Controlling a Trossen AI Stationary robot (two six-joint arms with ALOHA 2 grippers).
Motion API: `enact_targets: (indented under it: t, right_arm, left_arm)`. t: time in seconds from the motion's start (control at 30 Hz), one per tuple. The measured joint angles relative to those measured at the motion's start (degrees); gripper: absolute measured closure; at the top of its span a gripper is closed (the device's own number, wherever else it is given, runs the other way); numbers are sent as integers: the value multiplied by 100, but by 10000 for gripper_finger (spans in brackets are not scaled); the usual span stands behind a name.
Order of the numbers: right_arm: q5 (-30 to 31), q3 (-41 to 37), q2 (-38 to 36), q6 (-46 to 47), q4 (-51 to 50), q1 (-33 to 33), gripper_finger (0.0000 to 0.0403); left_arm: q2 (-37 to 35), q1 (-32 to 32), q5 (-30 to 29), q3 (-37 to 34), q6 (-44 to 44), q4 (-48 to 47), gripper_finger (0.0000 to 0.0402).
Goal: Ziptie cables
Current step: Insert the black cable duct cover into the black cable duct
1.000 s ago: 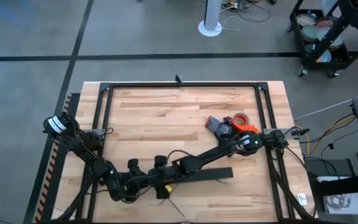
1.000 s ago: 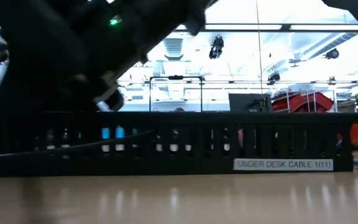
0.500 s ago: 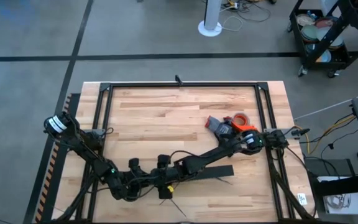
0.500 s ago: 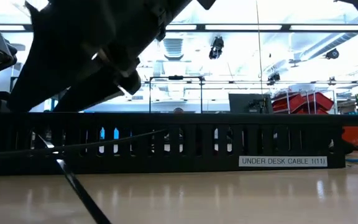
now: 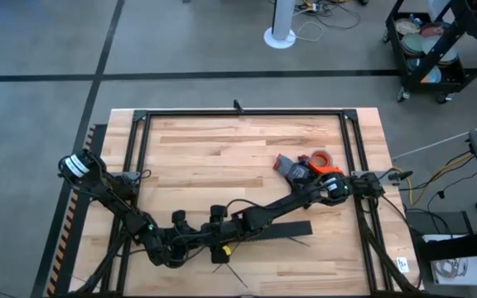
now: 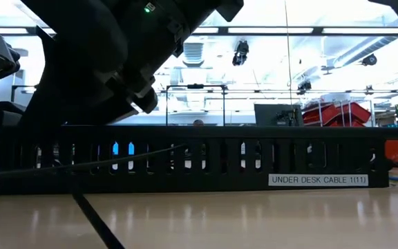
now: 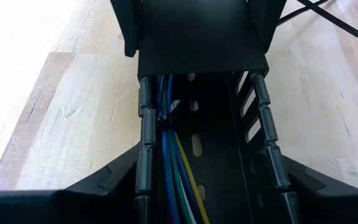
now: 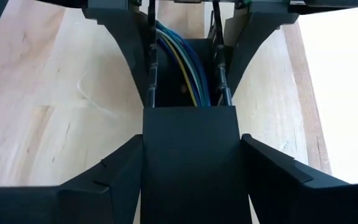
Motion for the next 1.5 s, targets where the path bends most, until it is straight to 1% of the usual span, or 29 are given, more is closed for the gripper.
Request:
enact_targets:
  t: [0.3, 0.53, 0.7, 1.03, 1.5]
  right_arm:
    - [-205, -42, 43, -93, 297, -17, 190]
    - [-188, -37, 151, 286, 490, -52, 190]
    - [97, 1, 136, 655, 264, -46, 190]
    - [153, 11, 124, 1068, -107, -28, 190]
    - [166, -12, 111, 1080, -141, 9, 190]
  left_arm:
    - [0, -4, -12, -4, -2, 26, 172]
    - [0, -11, -16, -17, 49, 36, 172]
    - [-1, -9, -10, -17, 107, 69, 175]
    - [2, -26, -49, -1, 105, 127, 173]
    - [3, -37, -70, 2, 143, 176, 174]
